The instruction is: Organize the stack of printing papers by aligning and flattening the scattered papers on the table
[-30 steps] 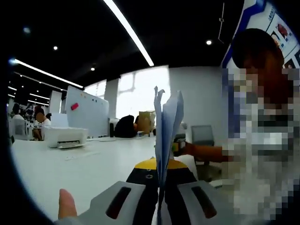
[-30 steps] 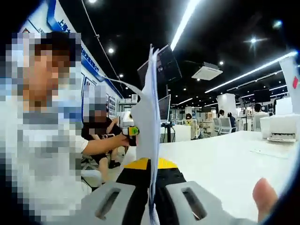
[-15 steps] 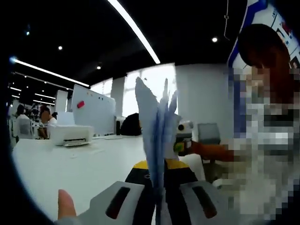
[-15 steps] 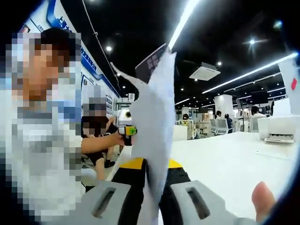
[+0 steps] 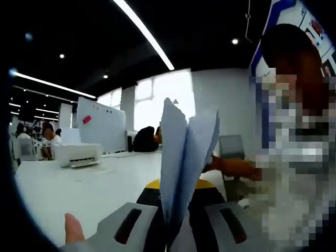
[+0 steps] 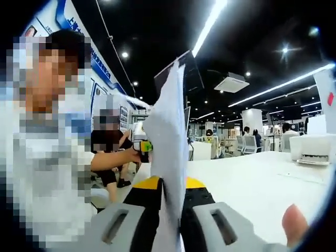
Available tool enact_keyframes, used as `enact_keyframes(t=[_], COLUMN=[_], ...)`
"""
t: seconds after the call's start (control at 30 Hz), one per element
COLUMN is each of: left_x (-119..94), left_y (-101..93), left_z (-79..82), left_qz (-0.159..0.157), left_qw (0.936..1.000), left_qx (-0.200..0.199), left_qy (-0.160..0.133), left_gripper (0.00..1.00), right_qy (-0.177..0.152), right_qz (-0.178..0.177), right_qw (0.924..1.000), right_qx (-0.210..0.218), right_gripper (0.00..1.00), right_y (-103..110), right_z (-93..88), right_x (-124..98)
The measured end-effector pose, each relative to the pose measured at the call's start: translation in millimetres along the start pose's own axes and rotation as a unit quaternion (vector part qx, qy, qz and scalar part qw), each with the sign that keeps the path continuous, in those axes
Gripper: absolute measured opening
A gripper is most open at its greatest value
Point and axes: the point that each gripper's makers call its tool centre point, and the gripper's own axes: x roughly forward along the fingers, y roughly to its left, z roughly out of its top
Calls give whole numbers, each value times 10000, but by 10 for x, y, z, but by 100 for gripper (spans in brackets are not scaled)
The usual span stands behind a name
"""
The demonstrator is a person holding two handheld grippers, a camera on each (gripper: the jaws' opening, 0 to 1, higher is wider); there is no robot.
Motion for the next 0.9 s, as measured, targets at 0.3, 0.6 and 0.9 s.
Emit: enact_keyframes(t=[0.3, 0.6, 0.9], left_x=[42, 54, 75], left_y=[5, -14, 164], left_z=[-239, -226, -7], left_qz=[79, 12, 380], left_qw=[9998, 9998, 9976], left_qx=[-104, -153, -534], left_qy=[147, 157, 224], left_gripper=[11, 6, 7], right_qy=[184, 90, -89], right_qz=[-69, -47, -202], right_qw=[9998, 9993, 9970], right_qx=[14, 348, 747], right_gripper=[5, 0, 0], right_y=[4, -9, -33], right_z=[-162, -137, 69], right_x=[-32, -60, -25])
